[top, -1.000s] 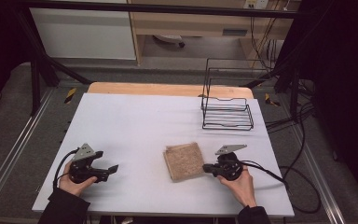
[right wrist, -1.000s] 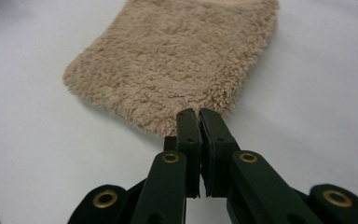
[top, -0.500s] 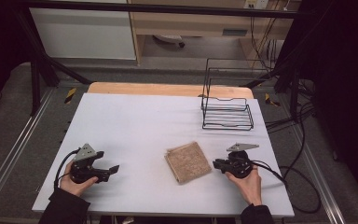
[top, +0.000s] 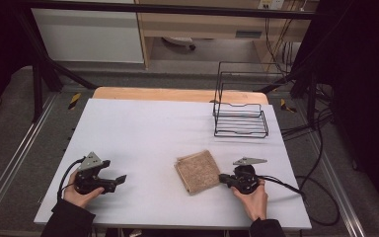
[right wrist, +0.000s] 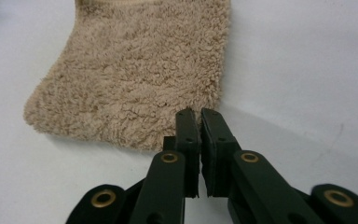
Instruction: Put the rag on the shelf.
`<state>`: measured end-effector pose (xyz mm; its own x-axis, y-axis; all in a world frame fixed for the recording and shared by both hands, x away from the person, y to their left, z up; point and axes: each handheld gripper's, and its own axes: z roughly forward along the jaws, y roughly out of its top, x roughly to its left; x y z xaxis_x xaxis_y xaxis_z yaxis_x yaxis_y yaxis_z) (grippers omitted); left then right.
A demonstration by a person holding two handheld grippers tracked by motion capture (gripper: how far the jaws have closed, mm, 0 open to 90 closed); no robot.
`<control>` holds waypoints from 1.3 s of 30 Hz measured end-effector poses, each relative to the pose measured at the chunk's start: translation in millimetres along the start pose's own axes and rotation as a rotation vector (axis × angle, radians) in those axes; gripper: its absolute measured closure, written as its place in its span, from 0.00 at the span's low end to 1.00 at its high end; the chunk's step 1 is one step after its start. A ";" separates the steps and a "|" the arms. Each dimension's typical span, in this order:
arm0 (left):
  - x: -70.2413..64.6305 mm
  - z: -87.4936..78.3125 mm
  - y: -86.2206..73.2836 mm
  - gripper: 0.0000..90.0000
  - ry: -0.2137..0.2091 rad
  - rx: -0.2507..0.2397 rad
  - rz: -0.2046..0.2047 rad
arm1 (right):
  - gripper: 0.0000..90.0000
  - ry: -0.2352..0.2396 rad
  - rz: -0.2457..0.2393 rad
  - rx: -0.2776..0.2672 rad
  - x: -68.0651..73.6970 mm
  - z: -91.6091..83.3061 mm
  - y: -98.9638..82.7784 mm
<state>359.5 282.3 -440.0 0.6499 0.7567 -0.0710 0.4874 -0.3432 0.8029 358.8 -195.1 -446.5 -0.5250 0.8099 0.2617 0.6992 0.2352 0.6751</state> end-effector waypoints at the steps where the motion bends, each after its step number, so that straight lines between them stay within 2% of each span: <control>1: 0.0 0.0 0.0 0.13 -0.001 0.000 0.000 | 0.97 0.003 0.003 -0.002 -0.8 -1.3 1.5; 5: -0.6 0.5 0.5 0.13 -0.004 0.000 -0.004 | 0.97 -0.001 -0.010 -0.012 -5.8 -6.5 8.3; 6: -1.4 1.3 1.1 0.13 -0.005 -0.002 -0.008 | 0.97 -0.009 -0.017 -0.010 -8.1 -7.8 10.9; 7: -2.2 2.0 2.1 0.13 -0.006 0.002 -0.002 | 0.97 -0.027 -0.045 0.008 -13.5 -8.2 15.6; 8: -3.6 2.9 3.5 0.13 -0.005 0.002 -0.002 | 0.97 -0.027 -0.045 0.008 -13.5 -8.2 15.6; 9: -7.0 5.0 7.5 0.13 0.000 0.003 -0.001 | 0.97 -0.046 -0.082 0.023 -19.2 -5.3 19.7; 13: -14.3 10.0 16.3 0.16 0.001 0.019 -0.002 | 0.96 -0.077 -0.096 0.029 -25.7 0.3 25.2; 14: -17.4 12.2 20.3 0.17 0.001 0.023 -0.003 | 0.95 -0.100 -0.105 0.015 -27.8 5.1 26.7; 16: -24.9 17.5 29.3 0.19 0.003 0.031 0.001 | 0.92 -0.114 -0.110 0.005 -28.4 8.2 26.0; 18: -38.7 28.9 44.4 0.22 -0.008 0.037 0.003 | 0.84 -0.122 -0.131 -0.027 -27.6 5.7 24.8; 20: -50.1 39.7 55.3 0.26 -0.010 0.043 0.012 | 0.74 -0.109 -0.131 -0.080 -25.6 -2.1 23.9; 21: -50.1 39.7 55.3 0.28 -0.010 0.043 0.012 | 0.68 -0.103 -0.125 -0.104 -24.8 -6.4 23.3; 22: -55.8 45.8 61.2 0.30 -0.014 0.051 0.020 | 0.65 -0.099 -0.125 -0.123 -24.4 -10.5 22.2; 23: -67.1 59.6 73.5 0.33 -0.032 0.069 0.033 | 0.62 -0.087 -0.123 -0.138 -24.8 -13.6 20.5; 25: -78.0 74.2 85.6 0.34 -0.056 0.085 0.050 | 0.55 -0.061 -0.101 -0.143 -25.0 -18.3 15.3; 26: -78.0 74.2 85.6 0.35 -0.056 0.085 0.050 | 0.51 -0.061 -0.109 -0.145 -25.9 -19.5 12.3; 27: -88.4 88.1 95.5 0.37 -0.085 0.096 0.051 | 0.50 -0.066 -0.111 -0.140 -26.3 -20.9 9.2; 28: -88.4 88.1 95.5 0.39 -0.085 0.096 0.051 | 0.48 -0.070 -0.110 -0.132 -26.2 -22.5 6.5; 29: -98.1 101.5 102.4 0.41 -0.096 0.107 0.065 | 0.46 -0.072 -0.110 -0.131 -26.6 -24.1 3.8; 30: -98.1 101.5 102.4 0.44 -0.096 0.107 0.065 | 0.44 -0.069 -0.106 -0.135 -27.0 -25.6 1.3; 31: -102.9 108.2 104.7 0.46 -0.102 0.118 0.070 | 0.42 -0.069 -0.103 -0.137 -27.4 -27.0 -1.1; 34: -116.0 131.1 107.4 0.55 -0.149 0.162 0.087 | 0.40 -0.063 -0.090 -0.133 -27.0 -30.7 -7.4; 39: -119.9 146.1 103.8 0.69 -0.171 0.206 0.089 | 0.40 -0.047 -0.087 -0.137 -22.0 -33.2 -12.3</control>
<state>417.3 74.7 -434.6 0.7759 0.6196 -0.1183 0.5206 -0.5232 0.6747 345.7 -233.6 -437.6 -0.5551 0.8146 0.1681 0.5777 0.2322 0.7825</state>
